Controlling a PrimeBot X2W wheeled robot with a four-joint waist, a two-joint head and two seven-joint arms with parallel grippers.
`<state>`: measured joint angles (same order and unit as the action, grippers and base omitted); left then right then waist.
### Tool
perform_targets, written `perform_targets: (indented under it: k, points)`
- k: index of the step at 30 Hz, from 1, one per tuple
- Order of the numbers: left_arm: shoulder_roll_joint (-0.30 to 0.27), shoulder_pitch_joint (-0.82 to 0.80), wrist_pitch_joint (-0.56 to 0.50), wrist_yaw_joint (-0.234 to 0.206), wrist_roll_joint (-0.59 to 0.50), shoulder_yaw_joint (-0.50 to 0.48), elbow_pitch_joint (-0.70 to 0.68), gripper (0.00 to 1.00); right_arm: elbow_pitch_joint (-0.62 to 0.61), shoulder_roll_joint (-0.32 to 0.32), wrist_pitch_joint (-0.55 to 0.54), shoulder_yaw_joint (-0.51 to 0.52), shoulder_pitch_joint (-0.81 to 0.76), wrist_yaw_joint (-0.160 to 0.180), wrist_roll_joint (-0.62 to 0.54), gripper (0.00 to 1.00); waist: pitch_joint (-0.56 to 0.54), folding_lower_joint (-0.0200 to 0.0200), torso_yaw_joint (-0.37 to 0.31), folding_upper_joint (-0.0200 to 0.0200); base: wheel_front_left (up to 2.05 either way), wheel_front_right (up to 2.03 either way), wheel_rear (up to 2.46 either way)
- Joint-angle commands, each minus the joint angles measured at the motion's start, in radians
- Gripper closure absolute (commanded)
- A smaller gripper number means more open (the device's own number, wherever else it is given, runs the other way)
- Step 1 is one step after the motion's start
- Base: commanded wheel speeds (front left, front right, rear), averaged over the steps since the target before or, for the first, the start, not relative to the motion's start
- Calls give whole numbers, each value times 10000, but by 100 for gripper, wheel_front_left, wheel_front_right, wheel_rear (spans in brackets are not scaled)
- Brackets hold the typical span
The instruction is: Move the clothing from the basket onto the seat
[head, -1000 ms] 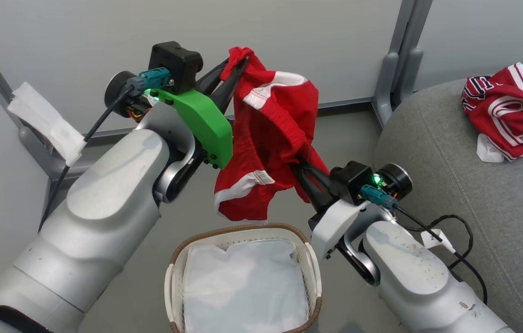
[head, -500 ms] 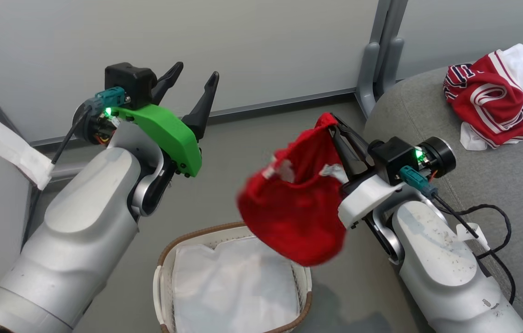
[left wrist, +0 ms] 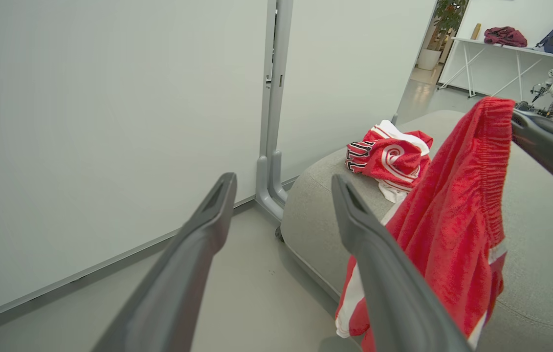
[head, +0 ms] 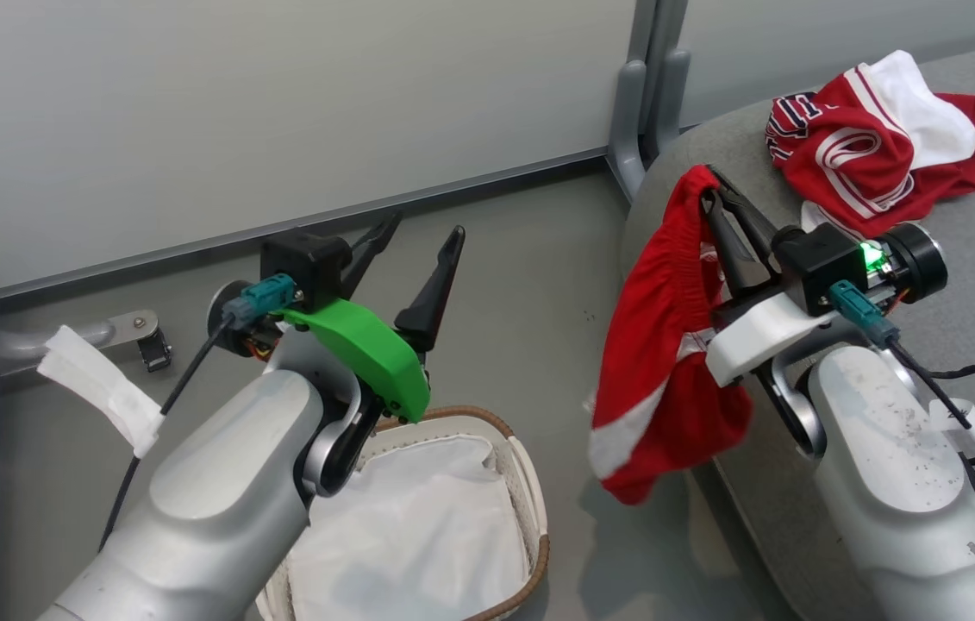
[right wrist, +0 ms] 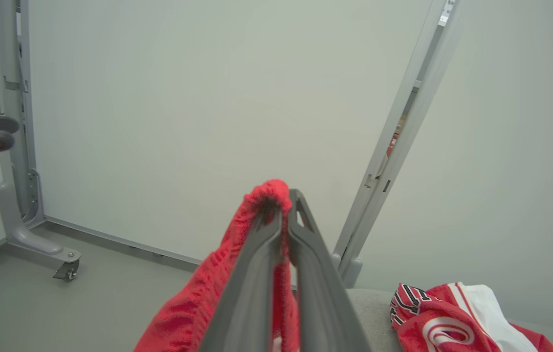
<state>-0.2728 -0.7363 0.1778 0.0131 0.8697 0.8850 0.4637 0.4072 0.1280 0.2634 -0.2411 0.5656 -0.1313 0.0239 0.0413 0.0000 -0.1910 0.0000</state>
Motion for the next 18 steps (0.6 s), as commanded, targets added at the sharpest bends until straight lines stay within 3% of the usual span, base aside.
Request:
perform_targets:
  k: [1,18]
  points:
    - [10,226,100,-65,-60,61,-74,0,-80,111,19,109,76,11,-90,100,160,0,-419,0,0,0,0]
    - [254,558,134,-189,-486,700,-470,0,-1017,866,-398,621,824,11,-47,100,1195,0,-2470,0,0,0,0]
